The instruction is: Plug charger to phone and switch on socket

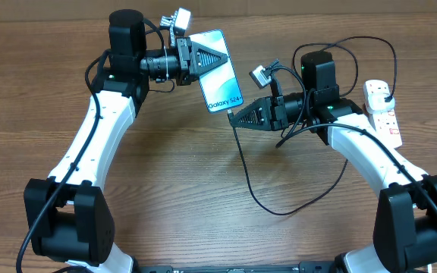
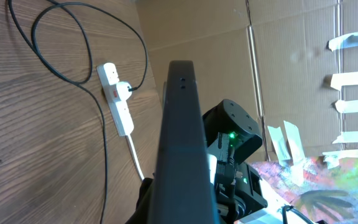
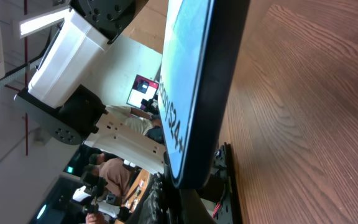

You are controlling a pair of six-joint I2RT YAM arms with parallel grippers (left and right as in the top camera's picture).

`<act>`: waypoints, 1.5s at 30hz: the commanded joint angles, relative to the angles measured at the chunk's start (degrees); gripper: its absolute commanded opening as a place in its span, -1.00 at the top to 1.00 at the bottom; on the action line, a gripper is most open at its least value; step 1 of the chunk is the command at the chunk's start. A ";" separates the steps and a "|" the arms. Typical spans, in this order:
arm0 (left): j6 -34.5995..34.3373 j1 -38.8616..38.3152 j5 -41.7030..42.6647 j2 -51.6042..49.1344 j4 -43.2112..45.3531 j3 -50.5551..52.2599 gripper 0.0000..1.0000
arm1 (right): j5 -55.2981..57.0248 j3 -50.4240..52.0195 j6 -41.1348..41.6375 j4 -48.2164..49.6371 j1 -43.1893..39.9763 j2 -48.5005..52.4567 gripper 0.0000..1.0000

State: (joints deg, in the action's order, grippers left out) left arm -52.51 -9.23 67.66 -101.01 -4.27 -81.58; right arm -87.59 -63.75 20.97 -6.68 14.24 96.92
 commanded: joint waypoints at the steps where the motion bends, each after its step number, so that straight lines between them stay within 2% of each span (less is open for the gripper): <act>1: -0.85 0.15 0.98 1.68 0.66 -0.96 0.91 | 0.26 -0.81 0.28 0.00 -0.04 -0.48 0.93; 22: 1.77 -1.29 1.60 1.68 0.46 -0.96 0.92 | 0.59 -0.81 0.28 0.20 -0.07 -0.48 0.93; 33: 5.97 -2.05 4.04 1.68 0.44 -0.96 0.92 | 2.08 -0.83 2.08 1.40 -0.07 -0.48 0.93; 41: 8.76 -2.91 5.64 1.68 -1.84 -0.96 0.92 | 4.66 -0.83 10.69 9.81 -0.07 -0.48 0.93; 45: 9.27 -4.11 5.66 1.68 -1.99 -0.96 0.92 | 5.62 -0.83 17.90 17.68 -0.07 -0.48 0.92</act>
State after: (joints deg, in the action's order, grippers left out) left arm -46.72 -10.41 68.25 -100.82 -5.02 -82.94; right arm -86.15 -62.78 33.52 6.22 14.44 97.01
